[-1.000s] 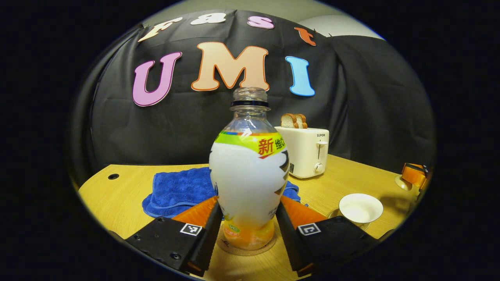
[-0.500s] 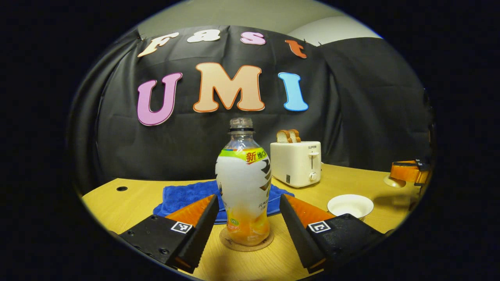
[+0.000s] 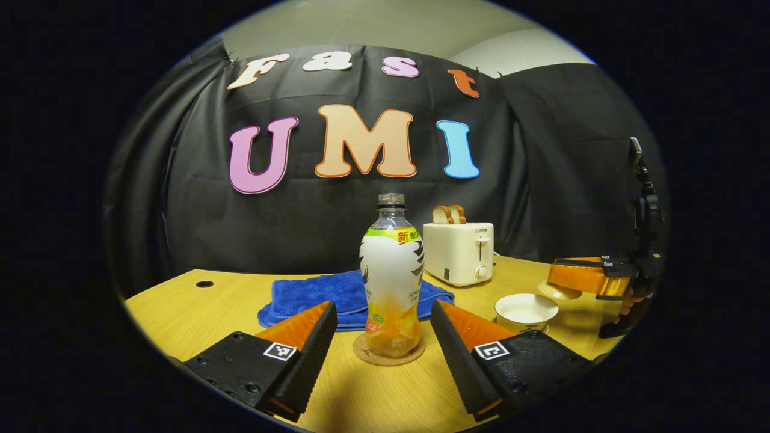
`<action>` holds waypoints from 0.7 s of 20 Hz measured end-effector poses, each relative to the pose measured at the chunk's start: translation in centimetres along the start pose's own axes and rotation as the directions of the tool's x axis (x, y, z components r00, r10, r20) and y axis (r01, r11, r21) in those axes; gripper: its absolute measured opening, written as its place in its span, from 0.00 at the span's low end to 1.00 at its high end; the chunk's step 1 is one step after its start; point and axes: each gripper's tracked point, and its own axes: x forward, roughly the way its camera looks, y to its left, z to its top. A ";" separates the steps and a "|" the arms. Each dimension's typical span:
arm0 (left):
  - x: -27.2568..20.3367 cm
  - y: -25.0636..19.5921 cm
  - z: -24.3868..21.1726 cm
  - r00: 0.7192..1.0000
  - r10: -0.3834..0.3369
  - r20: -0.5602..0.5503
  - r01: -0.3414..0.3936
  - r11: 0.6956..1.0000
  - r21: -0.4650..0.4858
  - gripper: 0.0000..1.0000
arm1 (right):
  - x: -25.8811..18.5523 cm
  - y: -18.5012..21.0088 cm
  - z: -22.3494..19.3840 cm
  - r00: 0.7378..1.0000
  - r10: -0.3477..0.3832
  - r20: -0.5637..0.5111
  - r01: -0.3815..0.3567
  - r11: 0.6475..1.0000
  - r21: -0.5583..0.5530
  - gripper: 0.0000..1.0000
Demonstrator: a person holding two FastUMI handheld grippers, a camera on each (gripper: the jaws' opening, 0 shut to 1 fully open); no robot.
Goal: Open the teacup lid with one hand, grasp the water bottle and pour water into the teacup with the other hand; after pouring, place the water bottle on the coaster and then close the teacup lid.
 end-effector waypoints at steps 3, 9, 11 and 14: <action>-1.1 2.6 -0.1 0.995 0.101 -0.002 -0.101 0.995 0.003 0.91 | 1.2 2.0 -0.3 0.998 0.066 -0.016 -0.066 0.998 0.000 0.34; -2.5 5.1 0.0 0.977 0.211 -0.001 -0.211 0.977 0.008 0.91 | 2.7 4.2 -1.9 0.984 0.134 -0.117 -0.136 0.991 -0.011 0.34; -2.1 4.8 0.1 0.977 0.213 -0.002 -0.213 0.977 0.007 0.92 | 2.7 4.3 -2.0 0.983 0.133 -0.126 -0.135 0.991 -0.010 0.34; -2.2 4.6 0.0 0.977 0.211 -0.003 -0.211 0.977 0.006 0.91 | 2.8 4.2 -2.2 0.983 0.125 -0.138 -0.127 0.992 -0.007 0.34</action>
